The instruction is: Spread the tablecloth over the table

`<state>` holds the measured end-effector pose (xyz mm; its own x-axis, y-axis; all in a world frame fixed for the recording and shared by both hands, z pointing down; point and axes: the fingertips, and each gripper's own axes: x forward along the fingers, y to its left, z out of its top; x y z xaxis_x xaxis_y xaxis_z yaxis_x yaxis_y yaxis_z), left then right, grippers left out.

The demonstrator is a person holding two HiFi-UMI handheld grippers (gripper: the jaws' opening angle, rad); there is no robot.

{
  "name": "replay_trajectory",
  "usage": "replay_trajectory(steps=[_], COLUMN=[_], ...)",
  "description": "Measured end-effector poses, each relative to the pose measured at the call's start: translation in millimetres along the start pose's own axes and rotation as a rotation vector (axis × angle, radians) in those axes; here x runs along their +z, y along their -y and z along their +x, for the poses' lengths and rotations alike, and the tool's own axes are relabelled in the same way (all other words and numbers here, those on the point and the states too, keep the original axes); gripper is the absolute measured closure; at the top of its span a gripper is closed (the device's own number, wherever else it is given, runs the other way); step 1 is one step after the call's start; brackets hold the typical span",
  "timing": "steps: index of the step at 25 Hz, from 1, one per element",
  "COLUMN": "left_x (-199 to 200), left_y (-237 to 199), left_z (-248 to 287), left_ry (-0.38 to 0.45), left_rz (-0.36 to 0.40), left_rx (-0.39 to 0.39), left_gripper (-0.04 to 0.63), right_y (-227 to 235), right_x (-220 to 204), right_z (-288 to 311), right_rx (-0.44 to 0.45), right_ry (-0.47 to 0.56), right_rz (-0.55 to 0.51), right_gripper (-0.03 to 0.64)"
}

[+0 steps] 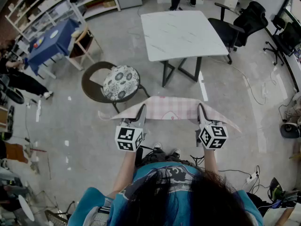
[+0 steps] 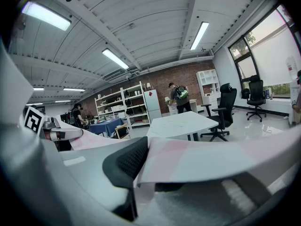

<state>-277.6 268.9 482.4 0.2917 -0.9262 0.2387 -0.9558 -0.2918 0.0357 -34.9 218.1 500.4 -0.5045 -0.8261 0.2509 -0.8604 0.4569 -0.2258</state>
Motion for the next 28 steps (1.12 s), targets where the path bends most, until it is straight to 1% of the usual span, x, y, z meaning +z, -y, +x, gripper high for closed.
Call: replay_trajectory(steps=[5, 11, 22, 28], left_x=[-2.3, 0.1, 18.3, 34.9], left_y=[3.3, 13.8, 59.5, 94.9], left_z=[-3.1, 1.9, 36.5, 60.2], left_ry=[-0.002, -0.005, 0.019, 0.050], left_rz=[0.004, 0.020, 0.050, 0.099], left_rx=[-0.007, -0.045, -0.118, -0.168], left_gripper=[0.558, 0.557, 0.555, 0.557], right_y=[1.0, 11.9, 63.6, 99.7], right_x=[-4.5, -4.6, 11.9, 23.1], right_z=[-4.2, -11.3, -33.8, -54.1], right_rx=[0.000, -0.019, -0.056, -0.062], right_ry=[0.005, 0.010, 0.054, 0.091], right_rz=[0.015, 0.038, 0.051, 0.052], right_gripper=[0.575, 0.575, 0.575, 0.574])
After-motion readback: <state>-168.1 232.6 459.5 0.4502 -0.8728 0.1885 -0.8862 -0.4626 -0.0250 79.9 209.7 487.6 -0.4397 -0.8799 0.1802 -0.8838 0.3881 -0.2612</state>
